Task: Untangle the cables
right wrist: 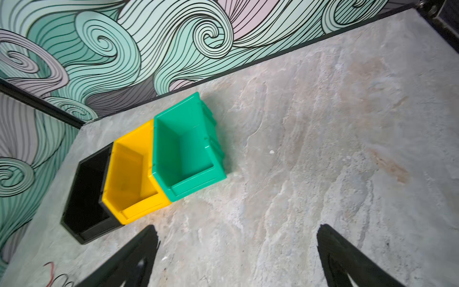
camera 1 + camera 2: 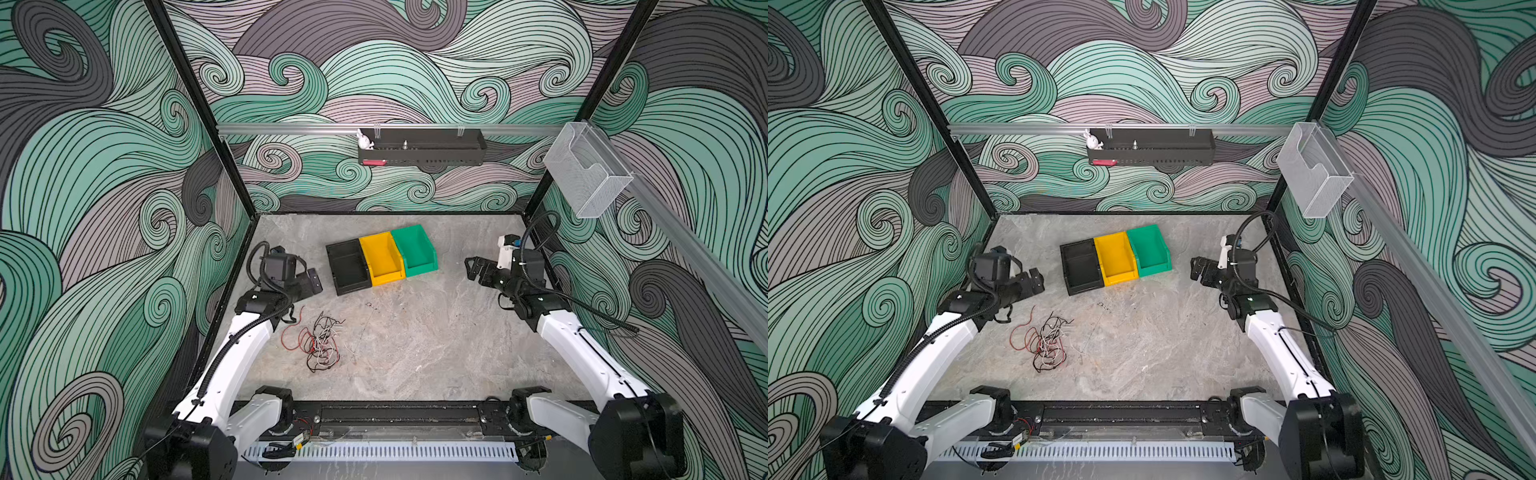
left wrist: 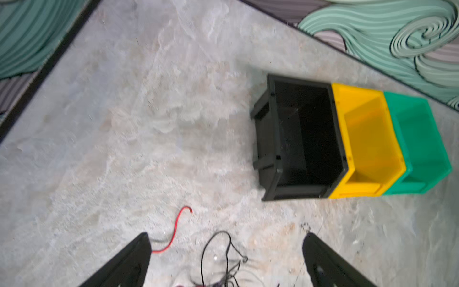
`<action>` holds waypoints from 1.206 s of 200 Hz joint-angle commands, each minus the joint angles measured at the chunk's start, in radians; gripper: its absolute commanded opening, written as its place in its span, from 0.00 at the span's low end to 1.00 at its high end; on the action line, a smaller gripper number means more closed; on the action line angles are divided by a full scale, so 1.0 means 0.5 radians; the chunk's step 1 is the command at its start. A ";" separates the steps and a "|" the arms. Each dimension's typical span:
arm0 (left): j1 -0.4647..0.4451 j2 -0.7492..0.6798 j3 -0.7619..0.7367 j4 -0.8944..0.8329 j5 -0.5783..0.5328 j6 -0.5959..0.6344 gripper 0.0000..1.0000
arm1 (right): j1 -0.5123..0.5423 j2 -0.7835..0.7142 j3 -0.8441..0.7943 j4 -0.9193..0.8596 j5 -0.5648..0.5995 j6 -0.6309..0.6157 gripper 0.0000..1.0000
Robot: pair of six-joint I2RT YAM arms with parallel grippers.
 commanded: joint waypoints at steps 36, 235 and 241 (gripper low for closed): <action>-0.403 -0.070 -0.266 -0.367 -0.202 -0.444 0.99 | 0.075 -0.190 -0.089 -0.181 -0.166 0.170 0.99; -1.065 0.477 -0.375 0.093 0.049 -0.854 0.27 | 0.198 -0.341 -0.291 -0.115 0.011 0.160 0.99; -1.089 0.490 -0.359 0.104 0.056 -0.870 0.26 | 0.199 -0.348 -0.292 -0.120 0.014 0.154 0.99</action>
